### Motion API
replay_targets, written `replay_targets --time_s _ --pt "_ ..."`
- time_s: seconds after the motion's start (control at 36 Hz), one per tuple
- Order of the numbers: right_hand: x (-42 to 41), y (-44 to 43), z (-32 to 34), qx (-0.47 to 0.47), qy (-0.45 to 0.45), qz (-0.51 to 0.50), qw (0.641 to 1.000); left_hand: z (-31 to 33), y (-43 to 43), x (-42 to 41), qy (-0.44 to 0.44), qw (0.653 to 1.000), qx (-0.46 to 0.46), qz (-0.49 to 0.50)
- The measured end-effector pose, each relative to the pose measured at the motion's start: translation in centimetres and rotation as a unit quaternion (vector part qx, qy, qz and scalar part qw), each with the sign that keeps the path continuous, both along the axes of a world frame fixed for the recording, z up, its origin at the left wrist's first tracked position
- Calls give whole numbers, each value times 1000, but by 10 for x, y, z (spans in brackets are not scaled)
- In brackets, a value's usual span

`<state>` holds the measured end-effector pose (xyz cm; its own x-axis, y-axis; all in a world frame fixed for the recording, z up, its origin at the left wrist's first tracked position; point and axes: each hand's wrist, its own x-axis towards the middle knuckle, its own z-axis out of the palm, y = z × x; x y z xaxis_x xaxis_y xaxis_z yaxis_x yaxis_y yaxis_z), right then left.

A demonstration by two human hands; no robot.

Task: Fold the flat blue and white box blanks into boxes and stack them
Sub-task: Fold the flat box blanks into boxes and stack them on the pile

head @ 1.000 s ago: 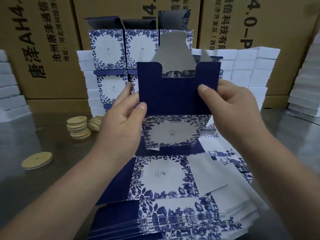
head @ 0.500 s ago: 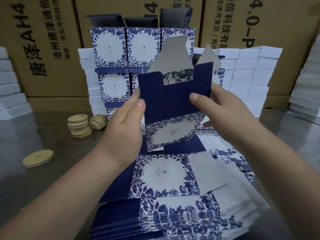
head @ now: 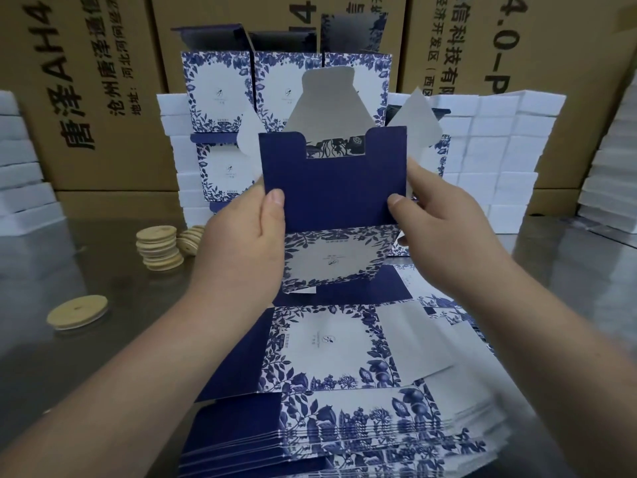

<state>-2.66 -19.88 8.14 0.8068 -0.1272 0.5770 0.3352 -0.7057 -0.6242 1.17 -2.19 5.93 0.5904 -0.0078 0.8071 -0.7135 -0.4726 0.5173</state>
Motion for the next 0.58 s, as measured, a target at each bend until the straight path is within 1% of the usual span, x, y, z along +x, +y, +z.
replay_targets --time_s 0.08,0.28,0.36,0.44,0.58 --pt "1 0 -1 -8 -14 -9 1000 -1 1 2 0 1000 -3 6" --pt "3 1 -7 -14 -42 -37 998 3 3 -1 60 998 -16 -3" --pt "4 3 -9 -23 -53 -47 997 3 4 2 58 998 -16 -2" --pt "4 5 -10 -28 -64 -51 996 0 4 2 59 997 -30 27" --pt "3 5 -10 -35 -78 -60 995 1 4 1 54 997 -16 52"
